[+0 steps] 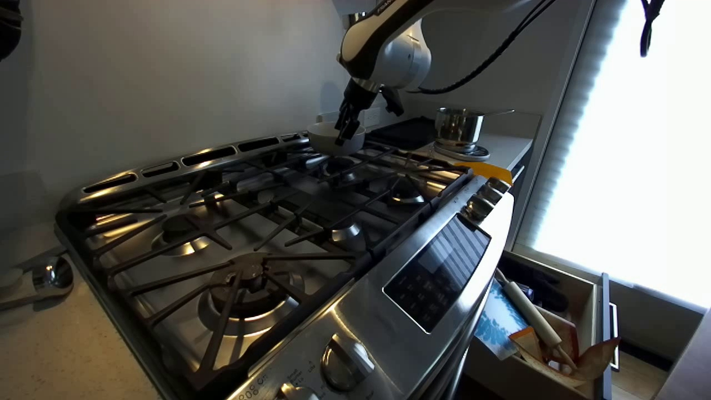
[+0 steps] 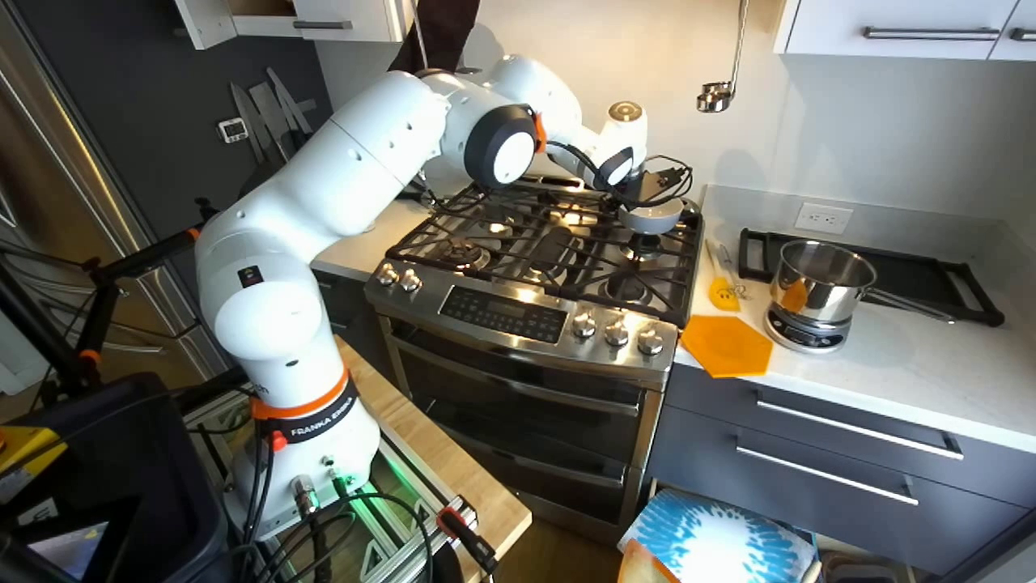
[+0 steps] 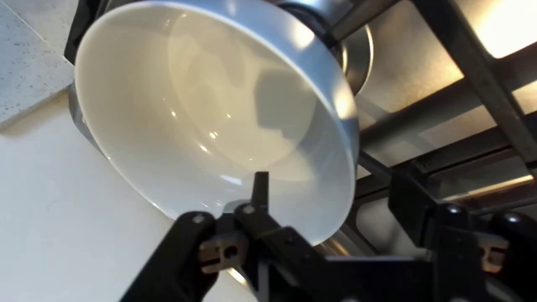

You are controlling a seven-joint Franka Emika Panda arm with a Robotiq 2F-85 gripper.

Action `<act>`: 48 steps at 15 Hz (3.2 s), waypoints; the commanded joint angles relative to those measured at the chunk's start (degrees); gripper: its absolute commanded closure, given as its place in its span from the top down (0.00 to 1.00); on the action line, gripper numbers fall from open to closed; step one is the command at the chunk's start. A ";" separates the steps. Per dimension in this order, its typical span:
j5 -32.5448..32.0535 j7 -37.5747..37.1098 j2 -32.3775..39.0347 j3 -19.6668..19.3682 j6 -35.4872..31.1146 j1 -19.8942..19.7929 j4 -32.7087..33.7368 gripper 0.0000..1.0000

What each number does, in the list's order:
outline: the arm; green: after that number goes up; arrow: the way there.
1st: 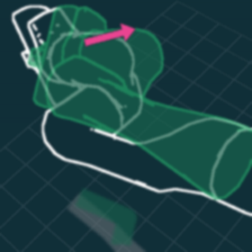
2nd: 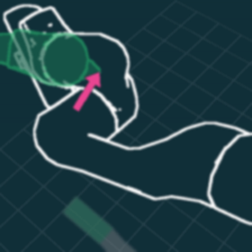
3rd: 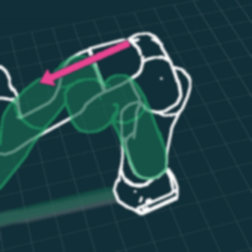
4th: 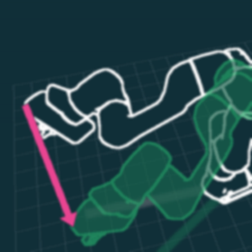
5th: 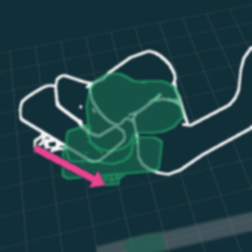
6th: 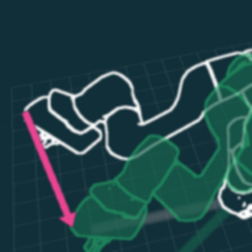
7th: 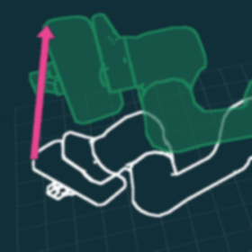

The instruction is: Put the bowl on the back right plate of the stove

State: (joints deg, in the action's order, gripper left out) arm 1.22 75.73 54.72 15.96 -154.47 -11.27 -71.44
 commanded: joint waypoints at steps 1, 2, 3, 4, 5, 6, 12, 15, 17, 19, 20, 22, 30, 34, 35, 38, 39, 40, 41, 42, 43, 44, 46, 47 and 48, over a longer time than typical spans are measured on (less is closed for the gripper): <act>1.66 0.58 0.99 0.93 2.09 -0.71 1.83 0.42; 1.80 0.27 0.90 0.65 1.94 -0.59 1.85 0.35; 2.11 -0.19 0.87 0.51 2.04 -0.56 1.92 0.26; 2.41 -0.91 0.78 0.24 2.51 -0.46 1.93 0.19; 2.88 -1.60 0.67 0.13 3.55 -0.42 1.90 0.11; 3.83 -1.81 0.68 0.81 5.52 -0.86 2.00 0.05; 6.98 -3.70 0.80 0.27 11.93 -0.71 3.78 0.02; 7.47 -4.24 0.76 0.13 12.74 -0.61 4.45 0.11; 7.37 -4.86 0.78 -0.20 12.66 -0.44 4.74 0.39; 7.42 -5.13 0.93 -0.11 12.68 -0.51 4.99 0.52; 7.46 -5.21 1.01 -0.08 12.68 -0.54 5.10 0.61; 7.55 -5.48 1.34 -0.09 13.03 -0.64 5.51 0.75; 6.92 -5.79 2.42 -0.93 13.14 -0.71 6.23 0.11; 6.86 -5.56 1.97 -0.81 13.61 -0.47 5.88 0.00; 6.82 -5.58 1.74 -0.83 13.85 -0.43 5.80 0.00; 5.84 -4.91 -0.50 -1.05 12.83 0.50 3.42 0.02; 5.47 -4.40 -1.15 -0.94 12.65 0.91 2.68 0.02; 4.96 -3.64 -2.36 -0.79 12.36 1.49 1.09 0.02; 4.80 -2.88 -3.42 -0.56 12.15 1.87 -0.45 0.02; 4.44 -2.89 -5.48 -0.95 12.15 2.48 -2.85 0.02; 4.06 -3.05 -6.67 -1.40 11.54 3.16 -4.29 0.02; 3.65 -4.60 -9.69 -2.43 9.10 3.84 -8.51 0.02; 2.24 -7.67 -13.50 -4.61 4.33 5.59 -13.71 0.02; 1.17 -9.80 -15.49 -6.00 1.59 6.50 -16.40 0.02; 0.05 -13.39 -17.46 -7.97 -1.67 7.66 -18.99 0.02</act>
State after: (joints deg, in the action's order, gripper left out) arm 4.41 69.25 46.03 13.01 -148.35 -6.09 -79.23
